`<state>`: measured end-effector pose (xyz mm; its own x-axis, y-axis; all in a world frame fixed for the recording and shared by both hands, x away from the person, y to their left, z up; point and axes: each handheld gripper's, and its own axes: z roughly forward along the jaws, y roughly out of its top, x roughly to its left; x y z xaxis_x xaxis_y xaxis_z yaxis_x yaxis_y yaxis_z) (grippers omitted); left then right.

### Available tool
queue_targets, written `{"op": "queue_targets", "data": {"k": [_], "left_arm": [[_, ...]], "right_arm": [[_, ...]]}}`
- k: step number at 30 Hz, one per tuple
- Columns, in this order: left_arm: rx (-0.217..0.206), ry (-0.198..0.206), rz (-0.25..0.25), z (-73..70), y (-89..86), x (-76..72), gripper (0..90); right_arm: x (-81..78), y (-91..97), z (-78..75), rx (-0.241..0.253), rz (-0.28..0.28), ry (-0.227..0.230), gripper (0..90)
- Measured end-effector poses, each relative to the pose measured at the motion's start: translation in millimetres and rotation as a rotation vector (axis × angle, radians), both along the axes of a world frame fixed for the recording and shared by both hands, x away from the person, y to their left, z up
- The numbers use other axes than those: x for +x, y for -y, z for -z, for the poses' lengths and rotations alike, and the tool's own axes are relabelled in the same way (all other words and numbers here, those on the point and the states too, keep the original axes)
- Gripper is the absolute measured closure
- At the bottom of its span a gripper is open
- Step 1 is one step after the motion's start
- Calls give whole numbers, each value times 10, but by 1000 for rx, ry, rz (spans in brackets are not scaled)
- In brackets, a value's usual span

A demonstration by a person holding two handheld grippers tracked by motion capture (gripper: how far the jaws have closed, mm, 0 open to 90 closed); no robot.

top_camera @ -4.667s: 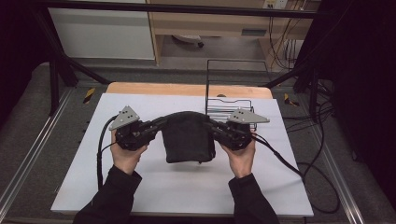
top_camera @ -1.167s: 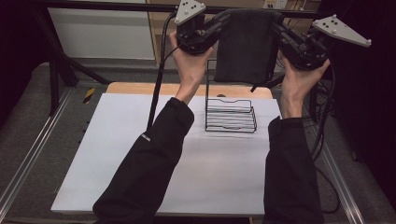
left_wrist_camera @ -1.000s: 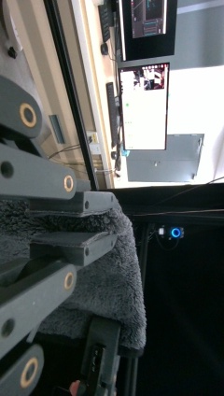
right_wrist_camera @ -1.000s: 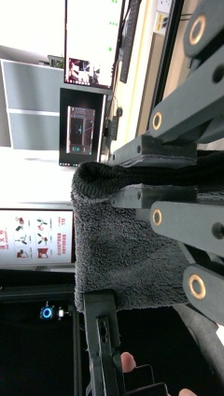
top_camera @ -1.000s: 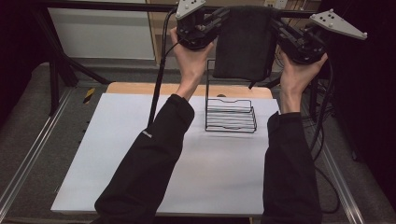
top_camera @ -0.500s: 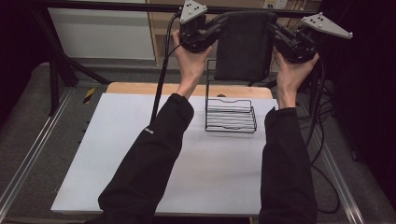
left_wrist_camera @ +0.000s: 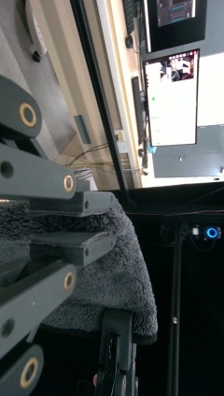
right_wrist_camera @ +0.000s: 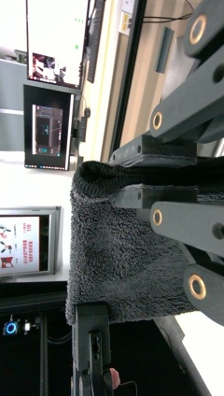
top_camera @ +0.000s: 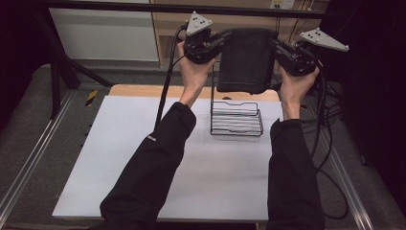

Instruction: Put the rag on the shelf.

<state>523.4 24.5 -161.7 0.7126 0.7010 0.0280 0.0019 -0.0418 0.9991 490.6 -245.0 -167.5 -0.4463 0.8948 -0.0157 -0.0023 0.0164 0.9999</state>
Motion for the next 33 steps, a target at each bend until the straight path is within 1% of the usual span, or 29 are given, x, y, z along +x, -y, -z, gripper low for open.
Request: {"op": "queue_targets", "data": {"k": [2,4,14,18,22,24,28,30,33], "left_arm": [[-9,-7,10,46,3,-10,807],[-7,-10,19,82,3,-23,807],[13,-13,42,208,-9,-102,808],[33,0,55,218,-16,-148,808],[42,3,60,228,-11,-189,807],[40,2,64,238,-10,-214,807],[45,12,74,253,-11,-274,807],[57,15,72,254,-8,-289,807],[58,14,75,268,-10,-306,807]], "right_arm": [[-12,9,46,0,0,-4,819],[-34,36,101,7,-5,-11,819],[-120,53,238,2,-8,-22,818],[-152,68,282,6,-15,-24,818],[-198,87,316,6,-23,-19,818],[-215,90,334,11,-23,-21,818],[-258,105,368,7,-28,-15,817],[-269,107,382,11,-30,-16,817],[-286,103,397,4,-29,-19,816]]}}
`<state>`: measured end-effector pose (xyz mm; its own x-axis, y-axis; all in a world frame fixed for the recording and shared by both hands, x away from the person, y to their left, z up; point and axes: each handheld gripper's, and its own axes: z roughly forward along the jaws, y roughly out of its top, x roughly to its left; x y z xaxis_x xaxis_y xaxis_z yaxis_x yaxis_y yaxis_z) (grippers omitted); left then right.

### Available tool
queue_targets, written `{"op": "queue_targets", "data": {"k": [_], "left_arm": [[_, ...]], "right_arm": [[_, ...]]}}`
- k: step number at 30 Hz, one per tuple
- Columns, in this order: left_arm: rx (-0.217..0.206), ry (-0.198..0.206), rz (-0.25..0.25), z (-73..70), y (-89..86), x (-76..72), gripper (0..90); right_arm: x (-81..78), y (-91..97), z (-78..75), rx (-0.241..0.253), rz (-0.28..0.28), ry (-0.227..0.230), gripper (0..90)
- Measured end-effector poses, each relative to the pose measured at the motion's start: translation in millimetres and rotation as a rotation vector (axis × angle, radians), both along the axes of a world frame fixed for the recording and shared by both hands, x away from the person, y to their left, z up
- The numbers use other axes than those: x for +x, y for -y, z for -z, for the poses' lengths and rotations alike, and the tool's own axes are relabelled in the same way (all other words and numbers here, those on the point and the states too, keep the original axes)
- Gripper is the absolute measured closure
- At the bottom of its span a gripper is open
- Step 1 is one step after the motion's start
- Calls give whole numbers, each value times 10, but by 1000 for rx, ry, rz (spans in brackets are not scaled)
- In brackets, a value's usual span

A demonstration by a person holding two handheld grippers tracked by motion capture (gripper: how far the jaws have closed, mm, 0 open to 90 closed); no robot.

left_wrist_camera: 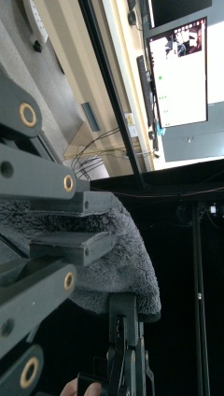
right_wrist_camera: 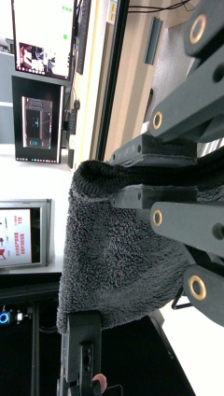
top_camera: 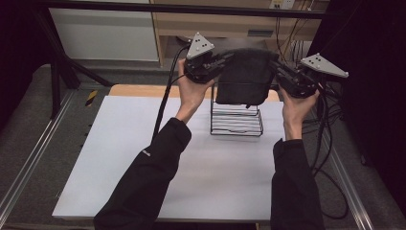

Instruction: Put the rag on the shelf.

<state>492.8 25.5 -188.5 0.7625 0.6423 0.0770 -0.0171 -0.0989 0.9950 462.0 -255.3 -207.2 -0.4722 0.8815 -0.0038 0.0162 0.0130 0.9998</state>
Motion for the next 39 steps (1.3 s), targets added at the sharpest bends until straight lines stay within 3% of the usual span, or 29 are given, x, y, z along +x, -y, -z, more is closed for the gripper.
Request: {"op": "queue_targets", "data": {"k": [14,27,34,39], "left_arm": [[50,7,18,87,-22,-130,808],[80,-24,26,187,-12,-300,806],[109,-19,30,307,-7,-366,806],[105,-45,41,412,-25,-369,804]], "right_arm": [[-66,18,67,-34,-20,-2,814],[-159,47,182,-55,-52,-9,807],[-205,51,294,-63,-59,-7,806],[-212,50,371,-64,-66,-15,804]]}}
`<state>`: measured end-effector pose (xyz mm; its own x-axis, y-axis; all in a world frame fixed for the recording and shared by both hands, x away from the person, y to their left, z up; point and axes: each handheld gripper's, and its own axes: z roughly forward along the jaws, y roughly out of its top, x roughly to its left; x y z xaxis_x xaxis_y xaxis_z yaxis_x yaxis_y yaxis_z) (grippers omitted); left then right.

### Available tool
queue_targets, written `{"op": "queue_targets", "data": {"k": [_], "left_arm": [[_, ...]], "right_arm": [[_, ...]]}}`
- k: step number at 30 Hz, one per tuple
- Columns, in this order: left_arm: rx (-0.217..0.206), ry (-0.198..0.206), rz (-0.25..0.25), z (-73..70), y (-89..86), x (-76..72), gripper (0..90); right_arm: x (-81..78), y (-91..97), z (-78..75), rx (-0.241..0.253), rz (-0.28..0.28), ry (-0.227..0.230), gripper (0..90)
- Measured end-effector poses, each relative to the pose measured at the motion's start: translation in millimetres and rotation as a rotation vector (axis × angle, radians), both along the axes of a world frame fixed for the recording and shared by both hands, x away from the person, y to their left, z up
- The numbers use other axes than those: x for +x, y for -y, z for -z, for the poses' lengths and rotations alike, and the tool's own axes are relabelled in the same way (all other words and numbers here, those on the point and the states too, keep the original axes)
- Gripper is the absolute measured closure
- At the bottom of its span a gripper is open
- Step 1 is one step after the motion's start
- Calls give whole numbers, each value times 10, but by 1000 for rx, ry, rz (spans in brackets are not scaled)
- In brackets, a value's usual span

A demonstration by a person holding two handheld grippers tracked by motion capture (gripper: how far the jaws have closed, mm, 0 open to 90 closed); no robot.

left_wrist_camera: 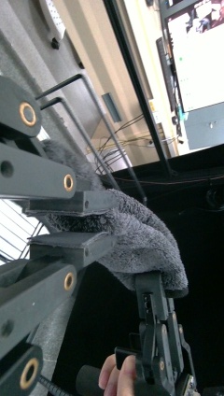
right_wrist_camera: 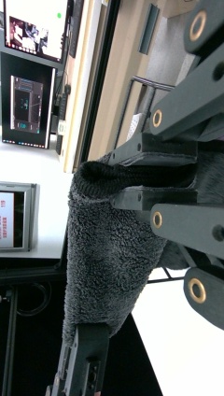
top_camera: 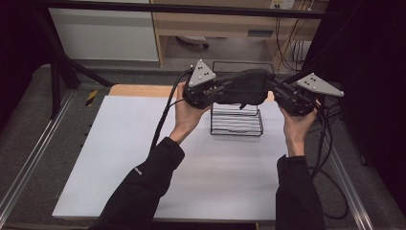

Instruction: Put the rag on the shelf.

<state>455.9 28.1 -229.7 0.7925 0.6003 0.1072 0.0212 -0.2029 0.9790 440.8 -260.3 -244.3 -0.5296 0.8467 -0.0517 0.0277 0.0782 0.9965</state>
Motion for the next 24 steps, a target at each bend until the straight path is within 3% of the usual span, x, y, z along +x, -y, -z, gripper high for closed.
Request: {"op": "queue_targets", "data": {"k": [8,17,24], "left_arm": [[31,-37,-4,142,3,-26,797],[73,-96,-15,334,-14,-43,763],[92,-133,-24,466,-39,-55,699]], "right_arm": [[-30,19,104,1,-21,-36,777],[-90,54,207,-2,-37,-116,640],[-137,43,277,-26,-24,-144,573]]}}
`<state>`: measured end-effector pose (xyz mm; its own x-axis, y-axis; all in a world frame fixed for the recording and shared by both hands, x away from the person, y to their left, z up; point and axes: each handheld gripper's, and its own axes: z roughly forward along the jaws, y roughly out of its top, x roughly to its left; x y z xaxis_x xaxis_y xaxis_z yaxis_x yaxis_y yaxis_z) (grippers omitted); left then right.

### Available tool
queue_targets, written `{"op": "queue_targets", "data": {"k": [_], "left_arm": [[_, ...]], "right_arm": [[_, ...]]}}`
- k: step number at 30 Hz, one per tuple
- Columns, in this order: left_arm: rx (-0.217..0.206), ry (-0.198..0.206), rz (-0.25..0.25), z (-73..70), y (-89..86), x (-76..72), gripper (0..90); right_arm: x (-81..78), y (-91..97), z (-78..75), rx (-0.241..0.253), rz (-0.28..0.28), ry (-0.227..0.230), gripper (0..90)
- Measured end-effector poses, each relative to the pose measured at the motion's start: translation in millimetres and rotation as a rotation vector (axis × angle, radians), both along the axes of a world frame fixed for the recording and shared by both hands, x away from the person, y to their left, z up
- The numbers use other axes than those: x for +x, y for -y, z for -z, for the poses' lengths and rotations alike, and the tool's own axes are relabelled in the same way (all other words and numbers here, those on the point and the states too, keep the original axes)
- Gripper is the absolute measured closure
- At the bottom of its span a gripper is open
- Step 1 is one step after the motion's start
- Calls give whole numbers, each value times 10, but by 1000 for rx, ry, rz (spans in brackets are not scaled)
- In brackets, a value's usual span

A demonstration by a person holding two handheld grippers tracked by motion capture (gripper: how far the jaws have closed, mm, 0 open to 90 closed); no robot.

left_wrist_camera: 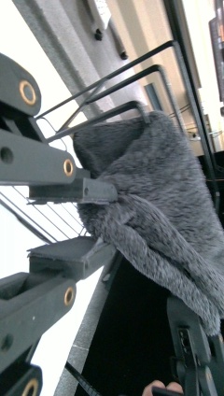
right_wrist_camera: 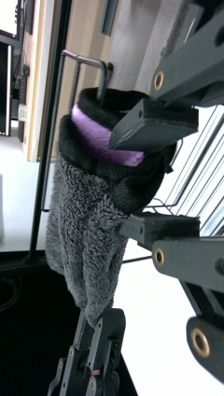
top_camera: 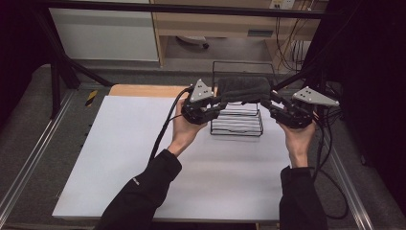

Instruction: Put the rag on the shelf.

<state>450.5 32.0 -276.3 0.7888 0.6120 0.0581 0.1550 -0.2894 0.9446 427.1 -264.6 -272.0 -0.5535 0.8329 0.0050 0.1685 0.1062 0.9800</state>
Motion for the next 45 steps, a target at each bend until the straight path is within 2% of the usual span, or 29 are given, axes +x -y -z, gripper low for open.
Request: {"op": "queue_targets", "data": {"k": [2,8,14,21,25,31,35,42,45], "left_arm": [[2,-5,-4,28,-3,1,691],[15,-25,-7,90,0,-2,659],[67,-63,-29,205,20,6,603],[81,-105,-44,364,-2,21,498],[85,-162,-44,475,-52,22,394],[103,-212,-58,614,-239,-19,278],[102,-226,-61,666,-420,-76,220],[111,-238,-68,769,-816,-214,151],[113,-241,-82,821,-1004,-275,139]], "right_arm": [[-21,3,12,-6,4,-3,542],[-61,51,106,-23,20,-59,491],[-28,85,306,-25,24,-124,434],[15,86,540,-17,19,-165,315],[16,58,643,-17,6,-177,224],[-29,-1,749,-23,-18,-187,117],[-67,-37,766,-16,-35,-208,70],[-184,-96,745,4,-74,-212,25],[-237,-145,761,-7,-90,-222,13]]}}
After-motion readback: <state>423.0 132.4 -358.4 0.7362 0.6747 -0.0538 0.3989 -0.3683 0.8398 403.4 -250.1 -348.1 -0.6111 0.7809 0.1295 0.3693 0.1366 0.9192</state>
